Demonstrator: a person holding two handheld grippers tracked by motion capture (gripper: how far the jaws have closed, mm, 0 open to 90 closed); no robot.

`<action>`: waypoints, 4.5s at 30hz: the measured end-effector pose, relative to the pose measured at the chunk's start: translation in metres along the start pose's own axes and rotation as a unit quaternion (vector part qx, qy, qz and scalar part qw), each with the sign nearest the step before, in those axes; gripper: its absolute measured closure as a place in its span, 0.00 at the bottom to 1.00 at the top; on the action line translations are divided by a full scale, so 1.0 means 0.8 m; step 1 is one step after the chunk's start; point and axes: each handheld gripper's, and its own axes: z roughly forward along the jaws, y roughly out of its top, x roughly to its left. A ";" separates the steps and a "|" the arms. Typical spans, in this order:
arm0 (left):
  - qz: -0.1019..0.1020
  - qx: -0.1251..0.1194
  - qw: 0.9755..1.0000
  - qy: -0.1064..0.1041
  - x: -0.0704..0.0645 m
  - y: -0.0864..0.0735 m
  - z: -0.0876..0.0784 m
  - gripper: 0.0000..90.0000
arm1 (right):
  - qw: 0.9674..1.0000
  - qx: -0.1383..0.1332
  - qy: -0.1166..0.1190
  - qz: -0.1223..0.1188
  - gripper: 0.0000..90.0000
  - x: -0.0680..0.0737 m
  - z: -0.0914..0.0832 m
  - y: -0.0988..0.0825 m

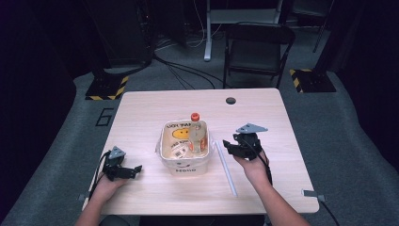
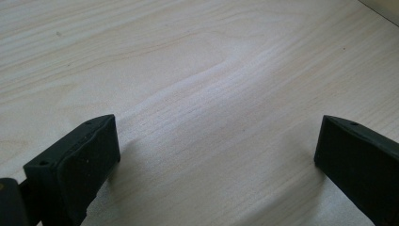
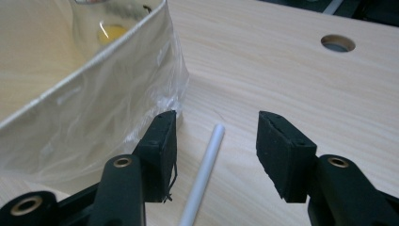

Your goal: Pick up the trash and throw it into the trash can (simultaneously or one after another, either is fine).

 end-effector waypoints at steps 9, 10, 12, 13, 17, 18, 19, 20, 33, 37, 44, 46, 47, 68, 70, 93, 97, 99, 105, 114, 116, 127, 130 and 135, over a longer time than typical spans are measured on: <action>0.000 0.000 1.000 0.000 0.000 0.000 0.000 0.00 | 1.000 0.010 -0.007 0.002 0.53 0.001 0.009 -0.028; 0.000 0.001 1.000 0.000 0.000 0.000 0.000 0.00 | 1.000 0.011 -0.006 -0.001 0.54 0.002 0.009 -0.030; 0.000 0.000 1.000 0.000 0.000 0.000 0.000 0.00 | 1.000 0.015 -0.007 -0.006 0.54 0.004 0.010 -0.034; 0.000 0.000 1.000 0.000 0.000 0.000 0.000 0.00 | 1.000 0.015 -0.008 -0.010 0.54 0.006 0.010 -0.039; 0.000 0.000 1.000 0.000 0.000 0.000 0.000 0.00 | 1.000 0.017 -0.010 -0.016 0.54 0.010 0.010 -0.048; 0.000 0.000 1.000 0.000 0.000 0.000 0.000 0.00 | 1.000 0.017 -0.010 -0.016 0.54 0.010 0.010 -0.048; 0.000 0.000 1.000 0.000 0.000 0.000 0.000 0.00 | 1.000 0.016 -0.011 -0.018 0.55 0.011 0.010 -0.050; 0.000 0.000 1.000 0.000 0.000 0.000 0.000 0.00 | 1.000 0.017 -0.011 -0.016 0.55 0.011 0.010 -0.052; -0.002 0.001 1.000 0.003 -0.001 0.000 -0.001 0.00 | 0.999 0.034 0.000 -0.011 0.62 0.017 0.020 -0.081; -0.002 0.000 1.000 0.002 -0.001 -0.001 0.000 0.00 | 0.999 0.046 0.004 -0.015 0.66 0.025 0.025 -0.087; -0.002 0.000 1.000 0.002 -0.001 0.000 0.000 0.00 | 0.998 0.059 -0.005 -0.015 0.71 0.030 0.033 -0.094; -0.002 0.000 1.000 0.002 -0.001 0.000 0.000 0.00 | 0.997 0.068 -0.007 -0.021 0.74 0.031 0.037 -0.097; -0.001 0.000 1.000 0.002 -0.001 0.000 0.000 0.00 | 0.997 0.072 -0.008 -0.020 0.75 0.032 0.039 -0.098; -0.001 0.001 1.000 0.002 -0.001 0.000 -0.001 0.00 | 0.996 0.078 -0.042 0.022 0.87 0.011 0.047 -0.107; -0.001 0.001 1.000 0.001 -0.001 -0.001 -0.001 0.00 | 0.995 0.083 -0.045 0.037 0.87 0.007 0.047 -0.104; 0.000 0.001 1.000 0.001 -0.001 -0.001 -0.001 0.00 | 0.996 0.063 -0.024 0.061 0.87 -0.027 0.003 -0.073; 0.000 0.001 1.000 0.001 -0.001 -0.001 -0.001 0.00 | 0.997 0.063 -0.021 0.045 0.87 -0.023 -0.007 -0.064; 0.000 0.001 1.000 0.001 -0.001 -0.001 -0.001 0.00 | 0.997 0.064 -0.021 0.040 0.87 -0.021 -0.009 -0.062; 0.000 0.001 1.000 0.001 -0.001 -0.001 -0.001 0.00 | 0.997 0.079 -0.012 0.011 0.87 -0.012 -0.020 -0.051; -0.001 -0.001 1.000 0.001 -0.002 -0.002 -0.001 0.00 | 0.995 0.095 -0.002 0.000 0.87 -0.004 -0.037 -0.031; 0.000 0.000 1.000 0.001 -0.002 -0.002 -0.001 0.00 | 0.996 0.093 -0.012 -0.005 0.87 0.000 -0.043 -0.026; 0.000 0.001 1.000 0.001 -0.002 -0.002 -0.002 0.00 | 0.996 0.084 -0.003 -0.026 0.87 0.008 -0.075 0.004; 0.000 0.001 1.000 0.001 -0.002 -0.002 -0.002 0.00 | 0.996 0.084 0.000 -0.027 0.87 0.009 -0.080 0.007; 0.000 0.001 1.000 0.001 -0.002 -0.002 -0.002 0.00 | 0.996 0.078 0.017 -0.031 0.87 0.007 -0.093 0.012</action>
